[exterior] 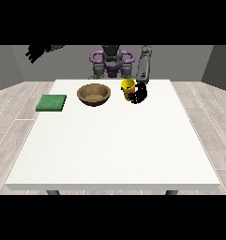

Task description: Pick the cup and pour the ball into the bowl, then pick the bowl and place it on the pad

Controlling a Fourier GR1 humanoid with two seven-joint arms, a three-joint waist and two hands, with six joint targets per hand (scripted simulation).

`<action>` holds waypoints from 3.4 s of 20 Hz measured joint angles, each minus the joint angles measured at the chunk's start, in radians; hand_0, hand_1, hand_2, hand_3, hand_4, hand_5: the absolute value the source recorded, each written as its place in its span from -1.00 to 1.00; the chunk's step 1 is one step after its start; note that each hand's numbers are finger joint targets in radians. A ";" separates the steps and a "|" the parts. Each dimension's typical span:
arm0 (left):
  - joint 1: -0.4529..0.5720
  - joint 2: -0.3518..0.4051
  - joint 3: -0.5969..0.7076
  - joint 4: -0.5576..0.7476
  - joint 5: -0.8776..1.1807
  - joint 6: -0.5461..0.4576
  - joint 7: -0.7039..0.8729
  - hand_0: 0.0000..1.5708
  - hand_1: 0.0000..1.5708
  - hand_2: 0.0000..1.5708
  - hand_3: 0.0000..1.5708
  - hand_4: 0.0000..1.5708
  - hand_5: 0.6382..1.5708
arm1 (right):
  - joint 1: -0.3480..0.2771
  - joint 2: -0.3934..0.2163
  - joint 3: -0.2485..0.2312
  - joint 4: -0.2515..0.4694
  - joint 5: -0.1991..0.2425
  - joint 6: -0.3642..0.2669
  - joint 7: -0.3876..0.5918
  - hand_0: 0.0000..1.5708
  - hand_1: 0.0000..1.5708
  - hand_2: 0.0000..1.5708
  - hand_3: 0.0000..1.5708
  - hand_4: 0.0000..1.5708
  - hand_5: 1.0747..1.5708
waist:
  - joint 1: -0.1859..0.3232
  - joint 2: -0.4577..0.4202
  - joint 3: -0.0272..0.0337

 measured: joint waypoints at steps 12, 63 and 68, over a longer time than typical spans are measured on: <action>-0.191 0.013 -0.340 0.094 -0.513 0.299 0.462 0.73 0.73 1.00 1.00 0.85 0.92 | -0.008 -0.018 -0.010 0.173 0.020 0.018 0.002 -1.00 -1.00 -1.00 -0.88 -0.14 0.95 | 0.028 -0.156 0.0036; -0.346 0.117 -0.036 -0.387 -0.130 -0.218 0.820 -1.00 -1.00 -1.00 -1.00 0.35 0.99 | 0.001 0.138 0.050 0.404 0.158 -0.151 -0.104 -1.00 -1.00 -1.00 -1.00 -0.08 0.98 | 0.269 -0.253 -0.0102; -0.338 0.226 0.116 -0.401 0.089 -0.422 0.764 -1.00 -1.00 -1.00 -1.00 0.34 0.97 | 0.014 0.219 0.065 0.425 0.187 -0.217 -0.183 -1.00 -1.00 -1.00 -1.00 -0.06 0.98 | 0.316 -0.186 -0.0051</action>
